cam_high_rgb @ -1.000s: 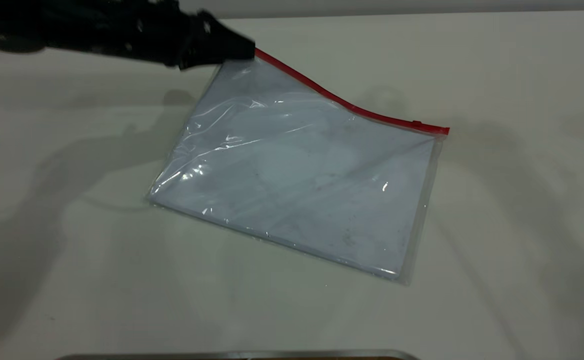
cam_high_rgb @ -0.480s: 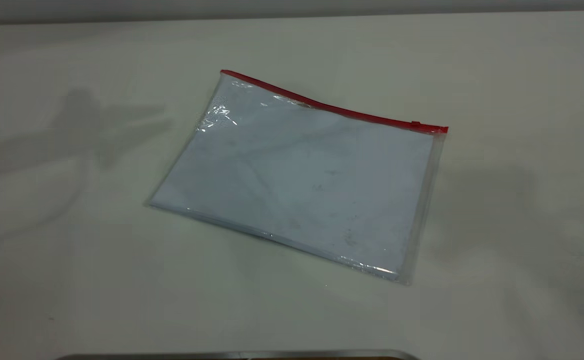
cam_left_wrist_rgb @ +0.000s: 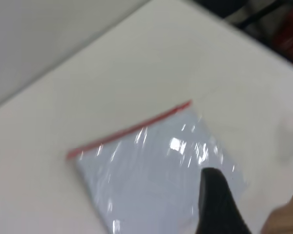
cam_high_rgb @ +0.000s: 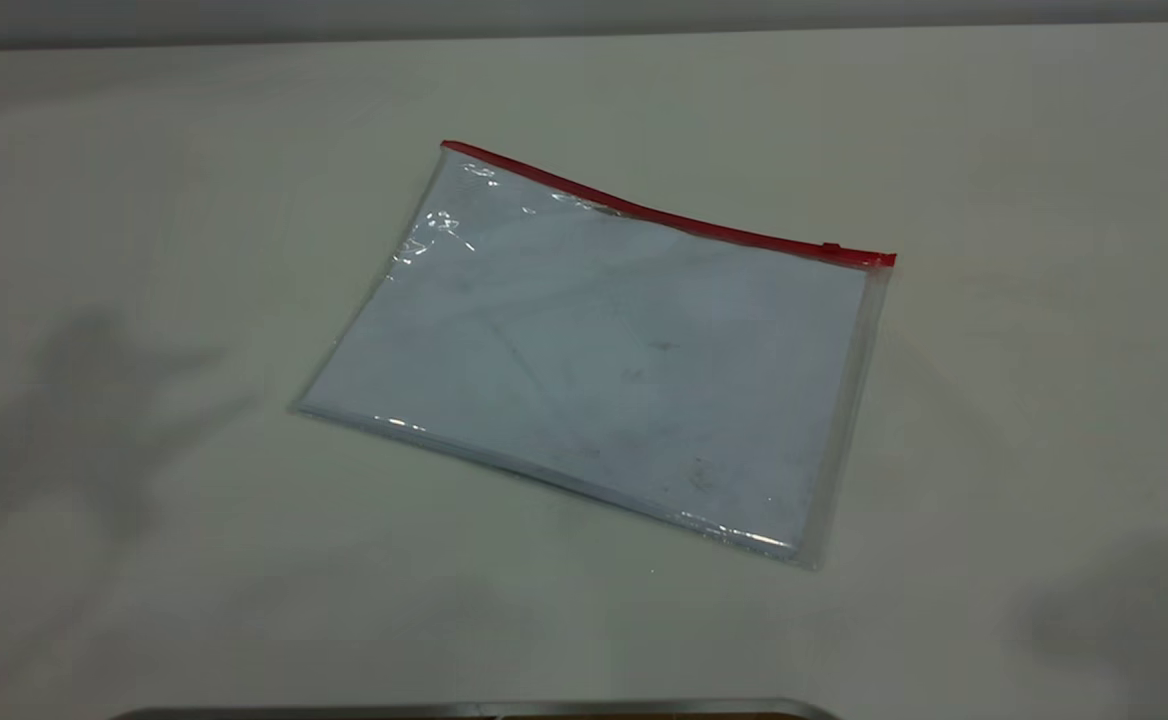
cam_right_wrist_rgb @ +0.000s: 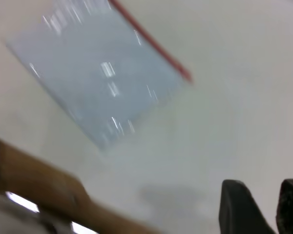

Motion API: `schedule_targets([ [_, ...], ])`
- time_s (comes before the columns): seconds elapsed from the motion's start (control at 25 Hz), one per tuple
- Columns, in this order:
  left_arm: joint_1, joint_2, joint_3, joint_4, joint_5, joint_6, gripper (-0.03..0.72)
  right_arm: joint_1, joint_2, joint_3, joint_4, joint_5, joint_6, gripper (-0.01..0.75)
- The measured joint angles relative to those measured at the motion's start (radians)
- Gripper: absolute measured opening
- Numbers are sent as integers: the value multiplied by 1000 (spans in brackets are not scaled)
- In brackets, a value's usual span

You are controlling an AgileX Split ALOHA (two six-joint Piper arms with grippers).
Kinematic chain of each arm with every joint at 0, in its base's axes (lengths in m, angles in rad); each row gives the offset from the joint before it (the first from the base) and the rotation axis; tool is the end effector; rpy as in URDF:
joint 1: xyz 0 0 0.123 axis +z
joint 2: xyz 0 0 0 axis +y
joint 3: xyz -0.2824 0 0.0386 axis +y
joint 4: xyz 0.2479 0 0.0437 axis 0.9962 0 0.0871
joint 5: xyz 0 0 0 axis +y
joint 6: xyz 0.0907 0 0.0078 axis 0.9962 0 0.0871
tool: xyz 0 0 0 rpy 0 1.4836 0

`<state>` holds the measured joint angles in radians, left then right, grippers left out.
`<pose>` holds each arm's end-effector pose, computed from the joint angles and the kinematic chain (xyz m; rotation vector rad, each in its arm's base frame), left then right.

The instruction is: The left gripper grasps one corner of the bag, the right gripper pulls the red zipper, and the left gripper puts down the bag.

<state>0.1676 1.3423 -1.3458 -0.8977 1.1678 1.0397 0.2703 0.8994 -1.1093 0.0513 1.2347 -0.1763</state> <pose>0.2688 -0.0210 0.4026 0.7700 2.0520 -0.5701 0.1353 0.0421 0.3892 -0.5545 2.4476 0.1063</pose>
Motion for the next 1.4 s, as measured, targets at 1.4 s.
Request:
schedule_targets([
  [1.4,0,-1174,855,738,-37,-858,467,0,-413,627,-122,-122,287,238],
])
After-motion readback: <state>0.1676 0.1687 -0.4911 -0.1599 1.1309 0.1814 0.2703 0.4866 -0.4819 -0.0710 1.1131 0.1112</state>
